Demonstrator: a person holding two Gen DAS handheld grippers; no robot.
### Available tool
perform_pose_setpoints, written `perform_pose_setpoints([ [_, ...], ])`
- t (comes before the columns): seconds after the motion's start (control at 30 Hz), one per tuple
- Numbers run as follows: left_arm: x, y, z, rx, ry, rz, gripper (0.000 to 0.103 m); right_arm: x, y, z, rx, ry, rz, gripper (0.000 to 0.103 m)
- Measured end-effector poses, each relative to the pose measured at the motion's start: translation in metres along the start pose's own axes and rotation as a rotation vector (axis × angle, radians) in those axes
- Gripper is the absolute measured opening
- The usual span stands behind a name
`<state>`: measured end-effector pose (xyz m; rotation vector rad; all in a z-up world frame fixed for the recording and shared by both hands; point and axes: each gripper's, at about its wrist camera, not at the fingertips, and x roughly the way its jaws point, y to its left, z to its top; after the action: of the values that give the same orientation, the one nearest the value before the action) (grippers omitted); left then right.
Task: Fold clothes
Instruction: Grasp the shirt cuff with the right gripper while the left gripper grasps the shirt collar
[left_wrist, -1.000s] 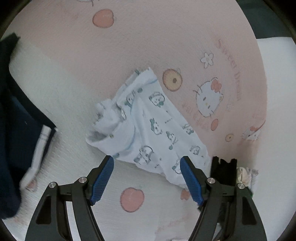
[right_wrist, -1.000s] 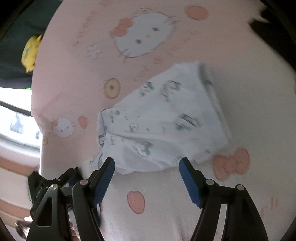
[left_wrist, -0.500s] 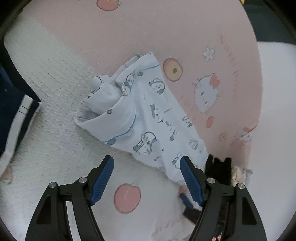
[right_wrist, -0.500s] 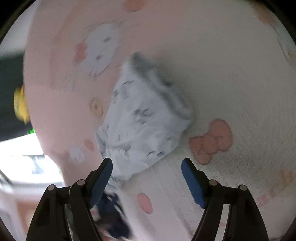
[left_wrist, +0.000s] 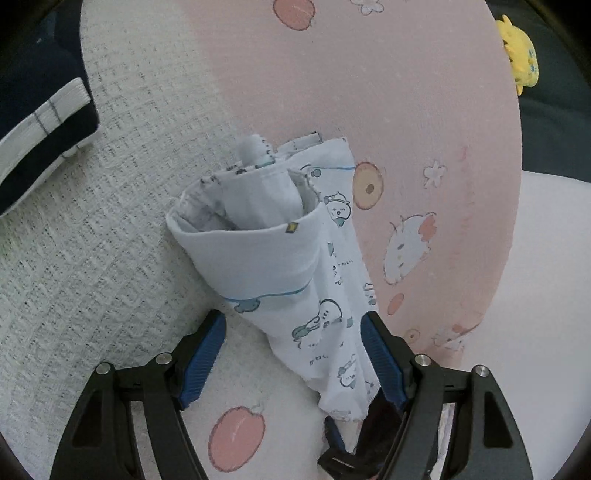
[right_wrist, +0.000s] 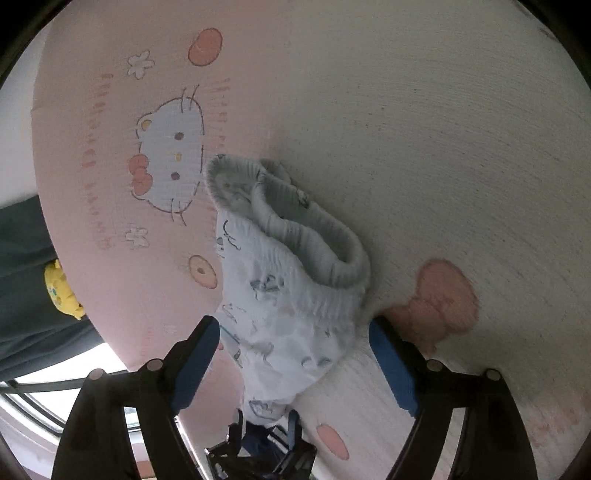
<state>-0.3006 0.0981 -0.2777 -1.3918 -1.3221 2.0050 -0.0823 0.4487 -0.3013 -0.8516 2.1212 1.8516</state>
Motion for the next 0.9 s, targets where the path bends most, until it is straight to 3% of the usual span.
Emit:
perform_pose_setpoints([
  [0.13,0.009,-0.012,0.002,0.013,0.002,-0.001,0.103,0.008,0.010,0.002,-0.034,-0.028,0.030,0.084],
  [0.27,0.017,-0.018,0.008,0.000,0.008,0.018,0.103,0.017,0.017,0.004,-0.073,-0.023,0.022,0.084],
  [0.43,0.020,-0.014,0.020,-0.072,0.010,-0.021,0.103,0.015,0.013,0.004,-0.051,-0.026,0.035,0.084],
  [0.6,0.022,-0.012,0.025,-0.101,-0.035,-0.014,0.098,0.022,0.009,0.007,0.029,0.056,0.051,0.088],
  [0.7,0.020,-0.012,0.021,-0.096,-0.074,0.026,0.080,0.022,0.005,0.011,0.061,0.069,0.069,0.087],
  [0.73,0.020,-0.010,0.019,-0.099,-0.083,0.043,0.067,0.023,0.006,0.012,0.056,0.073,0.063,0.086],
  [0.77,0.018,-0.008,0.018,-0.108,-0.092,0.054,0.053,0.024,0.006,0.012,0.041,0.065,0.036,0.076],
  [0.8,0.018,-0.004,0.017,-0.116,-0.093,0.065,0.045,0.025,0.007,0.013,0.024,0.055,0.006,0.054],
  [0.83,0.017,-0.001,0.018,-0.121,-0.086,0.077,0.031,0.025,0.007,0.013,0.007,0.045,-0.024,0.041],
  [0.87,0.017,0.002,0.019,-0.119,-0.078,0.085,0.024,0.026,0.008,0.012,-0.001,0.039,-0.035,0.024],
  [0.9,0.017,0.003,0.019,-0.104,-0.068,0.088,0.023,0.026,0.008,0.012,-0.007,0.033,-0.043,0.020],
])
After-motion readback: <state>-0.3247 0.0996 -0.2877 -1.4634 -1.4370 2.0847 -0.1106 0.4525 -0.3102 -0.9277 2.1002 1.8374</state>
